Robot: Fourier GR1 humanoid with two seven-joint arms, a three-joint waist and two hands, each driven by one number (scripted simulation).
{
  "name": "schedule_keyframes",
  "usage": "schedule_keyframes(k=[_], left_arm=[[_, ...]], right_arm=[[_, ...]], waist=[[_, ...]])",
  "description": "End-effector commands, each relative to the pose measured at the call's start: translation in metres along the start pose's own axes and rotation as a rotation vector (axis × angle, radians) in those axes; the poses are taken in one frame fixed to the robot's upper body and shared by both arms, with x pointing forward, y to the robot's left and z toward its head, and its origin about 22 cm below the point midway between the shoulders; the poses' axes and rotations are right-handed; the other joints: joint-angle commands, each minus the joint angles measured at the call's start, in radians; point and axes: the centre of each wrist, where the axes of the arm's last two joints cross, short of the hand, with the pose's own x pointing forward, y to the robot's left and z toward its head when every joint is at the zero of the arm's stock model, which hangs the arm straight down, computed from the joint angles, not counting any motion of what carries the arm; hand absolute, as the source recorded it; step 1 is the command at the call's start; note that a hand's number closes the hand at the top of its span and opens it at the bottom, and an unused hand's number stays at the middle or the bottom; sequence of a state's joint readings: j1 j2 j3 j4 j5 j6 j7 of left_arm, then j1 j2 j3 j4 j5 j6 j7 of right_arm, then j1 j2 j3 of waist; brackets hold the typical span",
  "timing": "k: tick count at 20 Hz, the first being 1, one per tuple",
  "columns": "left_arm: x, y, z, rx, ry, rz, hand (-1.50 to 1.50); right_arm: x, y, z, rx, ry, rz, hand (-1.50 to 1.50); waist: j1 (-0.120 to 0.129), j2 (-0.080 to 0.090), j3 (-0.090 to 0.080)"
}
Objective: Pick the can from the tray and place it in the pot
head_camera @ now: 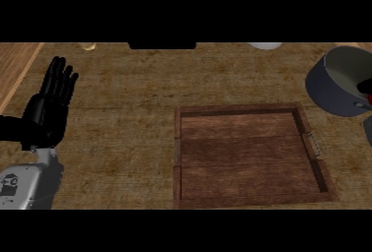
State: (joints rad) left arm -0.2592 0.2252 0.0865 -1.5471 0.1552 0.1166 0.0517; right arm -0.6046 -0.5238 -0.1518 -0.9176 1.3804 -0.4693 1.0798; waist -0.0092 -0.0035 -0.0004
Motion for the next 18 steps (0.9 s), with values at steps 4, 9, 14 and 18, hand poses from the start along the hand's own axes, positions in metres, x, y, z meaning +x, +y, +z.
schedule_keyframes(k=[4,9,14,18], left_arm=[[-0.007,-0.007,0.006,-0.002,-0.017,0.006,0.0],[-0.003,-0.001,0.003,0.01,-0.002,0.0,0.0],[0.001,-0.003,0.003,-0.004,-0.023,0.001,0.0],[-0.001,-0.007,-0.003,-0.02,-0.012,-0.01,0.0]], right_arm=[[-0.038,0.023,-0.018,0.059,0.153,0.03,1.5],[-0.069,0.041,-0.013,0.238,0.285,-0.1,1.5],[-0.085,0.053,-0.018,0.324,0.201,-0.197,-1.5],[-0.066,0.059,0.0,0.28,0.105,-0.259,-1.5]], waist=[[0.014,0.006,0.001],[0.005,0.005,0.002],[0.02,0.008,0.003],[0.019,0.007,0.001]])
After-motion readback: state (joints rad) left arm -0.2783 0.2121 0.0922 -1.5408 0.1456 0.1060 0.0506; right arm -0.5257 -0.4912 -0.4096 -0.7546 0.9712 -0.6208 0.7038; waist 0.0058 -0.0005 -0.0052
